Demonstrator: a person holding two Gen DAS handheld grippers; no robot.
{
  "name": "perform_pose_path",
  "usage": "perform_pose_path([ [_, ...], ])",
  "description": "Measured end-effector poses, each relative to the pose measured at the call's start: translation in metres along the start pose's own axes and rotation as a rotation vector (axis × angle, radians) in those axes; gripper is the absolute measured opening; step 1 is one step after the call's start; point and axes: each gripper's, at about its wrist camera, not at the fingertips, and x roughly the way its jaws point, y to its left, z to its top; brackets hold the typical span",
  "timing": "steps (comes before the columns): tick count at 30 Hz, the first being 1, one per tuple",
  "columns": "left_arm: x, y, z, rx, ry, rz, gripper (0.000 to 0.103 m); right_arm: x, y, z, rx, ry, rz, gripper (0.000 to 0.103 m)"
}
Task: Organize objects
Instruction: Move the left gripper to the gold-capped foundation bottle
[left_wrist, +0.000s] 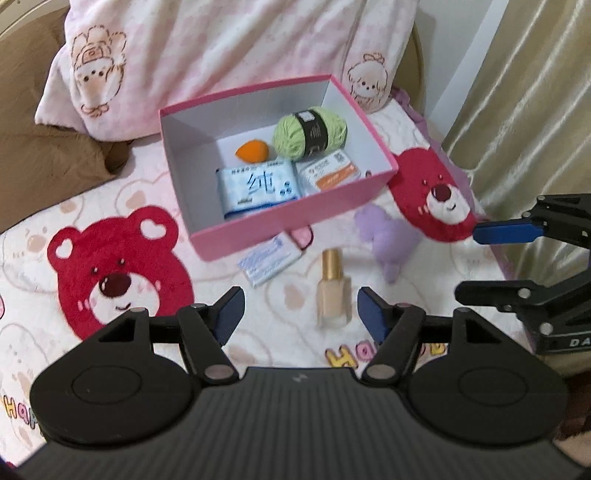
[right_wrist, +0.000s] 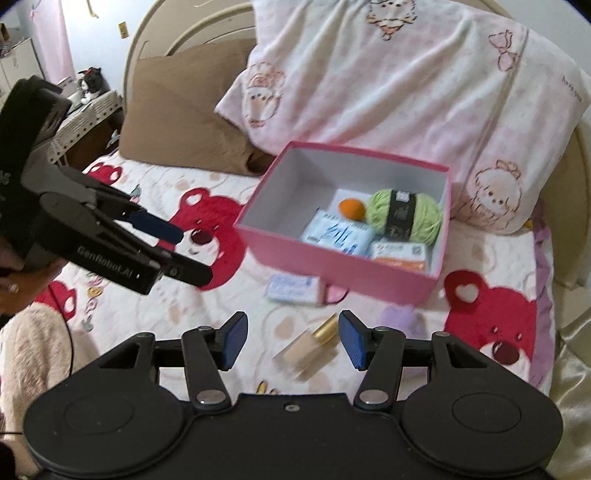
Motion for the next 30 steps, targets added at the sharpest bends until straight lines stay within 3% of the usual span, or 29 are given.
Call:
perform_pose_path([
  [6,0.006,0.001,-0.022,0.027,-0.024,-0.029,0.069,0.015,0.007,-0.033,0.052,-0.008,0.052,0.069],
  [13,0.044,-0.003,-0.036,0.047,-0.025,-0.101,0.069,0.049,0.005,-0.055,0.101,-0.014,0.089,0.07],
  [27,0.134,-0.002,-0.048,0.013,-0.029,-0.176,0.068,0.136,0.011,-0.089,0.138,-0.067,0.032,0.07],
  [30,0.148,0.003,-0.052,-0.021,-0.031,-0.196,0.067,0.15,0.012,-0.092,0.129,-0.075,-0.025,0.07],
])
